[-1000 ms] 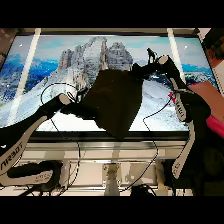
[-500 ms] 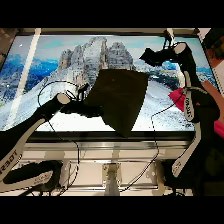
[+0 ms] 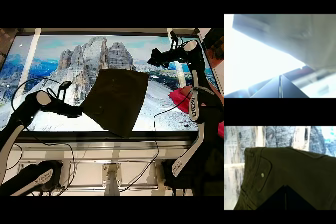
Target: Fold the clothes and pants, and hang the long-sleeved shirts on hangers.
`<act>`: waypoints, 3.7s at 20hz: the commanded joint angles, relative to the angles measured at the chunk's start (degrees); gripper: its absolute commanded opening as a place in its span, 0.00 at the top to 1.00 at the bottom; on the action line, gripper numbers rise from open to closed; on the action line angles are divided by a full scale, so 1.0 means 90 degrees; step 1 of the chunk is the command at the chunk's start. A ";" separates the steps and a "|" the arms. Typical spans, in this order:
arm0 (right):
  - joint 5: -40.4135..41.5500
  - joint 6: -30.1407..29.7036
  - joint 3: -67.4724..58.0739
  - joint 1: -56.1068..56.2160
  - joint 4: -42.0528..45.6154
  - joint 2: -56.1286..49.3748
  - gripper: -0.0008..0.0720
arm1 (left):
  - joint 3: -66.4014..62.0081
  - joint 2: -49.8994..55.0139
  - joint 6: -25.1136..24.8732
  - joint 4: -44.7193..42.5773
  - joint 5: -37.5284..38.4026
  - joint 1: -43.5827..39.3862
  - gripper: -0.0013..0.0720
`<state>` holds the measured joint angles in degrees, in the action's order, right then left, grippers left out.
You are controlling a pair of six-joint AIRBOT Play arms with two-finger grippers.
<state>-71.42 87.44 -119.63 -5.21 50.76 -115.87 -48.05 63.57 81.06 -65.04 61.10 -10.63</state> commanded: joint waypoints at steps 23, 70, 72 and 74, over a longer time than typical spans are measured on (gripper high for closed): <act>-0.2968 -0.2123 0.0362 0.0078 -0.5297 0.0418 0.52 | -0.1744 0.3453 -0.3347 0.1758 0.0374 0.1630 0.47; -0.0291 -0.2771 0.9668 0.0816 -0.1214 0.4046 0.61 | -0.1744 0.3045 -0.3502 0.3092 0.0646 0.0665 0.96; 0.0270 -0.2650 0.9668 0.1219 -0.1209 0.4046 0.45 | -0.1744 0.3041 -0.3483 0.3092 0.0648 0.0665 0.96; 0.0602 -0.2511 0.9668 0.1428 -0.1195 0.4046 0.45 | -0.1744 0.3024 -0.3483 0.3092 0.0670 0.0665 0.96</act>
<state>-71.88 63.31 -32.64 4.23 39.83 -79.53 -63.70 90.91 49.52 -37.19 66.94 -4.60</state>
